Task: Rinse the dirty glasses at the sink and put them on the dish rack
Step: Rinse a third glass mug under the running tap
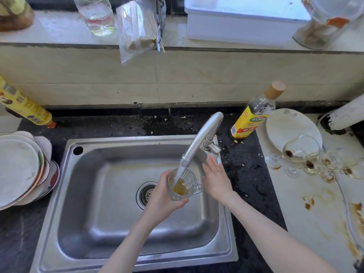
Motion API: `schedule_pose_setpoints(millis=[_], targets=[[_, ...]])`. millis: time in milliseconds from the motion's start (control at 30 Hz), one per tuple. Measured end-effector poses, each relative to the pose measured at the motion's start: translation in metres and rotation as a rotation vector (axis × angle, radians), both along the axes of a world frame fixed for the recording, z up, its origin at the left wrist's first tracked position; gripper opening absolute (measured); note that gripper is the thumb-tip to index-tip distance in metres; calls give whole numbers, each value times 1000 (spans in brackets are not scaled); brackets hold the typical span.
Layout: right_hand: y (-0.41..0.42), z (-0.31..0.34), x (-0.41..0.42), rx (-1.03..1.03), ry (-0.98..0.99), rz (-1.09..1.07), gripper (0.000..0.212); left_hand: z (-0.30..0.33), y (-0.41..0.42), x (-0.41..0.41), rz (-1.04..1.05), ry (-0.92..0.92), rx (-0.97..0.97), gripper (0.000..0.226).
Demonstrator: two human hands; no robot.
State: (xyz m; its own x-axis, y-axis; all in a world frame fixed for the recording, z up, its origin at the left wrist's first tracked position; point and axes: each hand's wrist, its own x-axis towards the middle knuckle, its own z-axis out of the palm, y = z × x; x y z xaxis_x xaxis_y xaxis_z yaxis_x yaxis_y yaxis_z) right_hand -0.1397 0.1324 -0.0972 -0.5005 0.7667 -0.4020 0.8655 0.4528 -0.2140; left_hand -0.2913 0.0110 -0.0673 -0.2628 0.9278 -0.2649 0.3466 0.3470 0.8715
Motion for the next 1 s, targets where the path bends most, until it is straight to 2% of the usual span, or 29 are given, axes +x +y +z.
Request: schedule_pose_setpoints(millis=[100, 167, 267, 433, 600, 700, 767, 833, 900, 1000], targets=[[-2, 13, 0, -110, 350, -248, 37, -1, -1, -2, 9, -31, 2, 78], [-6, 23, 3, -282, 496, -400, 33, -1, -2, -4, 20, -37, 3, 79], [-19, 29, 8, -561, 606, -467, 29, 0, -3, -6, 34, -36, 11, 80], [-40, 18, 13, -682, 746, -520, 11, 0, -4, -5, 20, -25, 22, 80], [-40, 23, 13, -692, 767, -449, 6, -3, -3, -9, 95, -186, -98, 79], [-39, 31, 5, -750, 820, -599, 14, 1, 1, -8, 141, -224, -249, 67], [-39, 35, 0, -851, 814, -725, 18, 5, 2, -10, 133, -348, -369, 51], [-39, 39, -1, -929, 681, -750, 19, 5, 1, -11, 49, -511, -516, 47], [-40, 41, -1, -992, 556, -783, 25, 3, -1, -12, 29, -571, -667, 55], [-42, 41, -2, -1005, 447, -864, 25, -4, -4, -11, 72, -614, -784, 64]])
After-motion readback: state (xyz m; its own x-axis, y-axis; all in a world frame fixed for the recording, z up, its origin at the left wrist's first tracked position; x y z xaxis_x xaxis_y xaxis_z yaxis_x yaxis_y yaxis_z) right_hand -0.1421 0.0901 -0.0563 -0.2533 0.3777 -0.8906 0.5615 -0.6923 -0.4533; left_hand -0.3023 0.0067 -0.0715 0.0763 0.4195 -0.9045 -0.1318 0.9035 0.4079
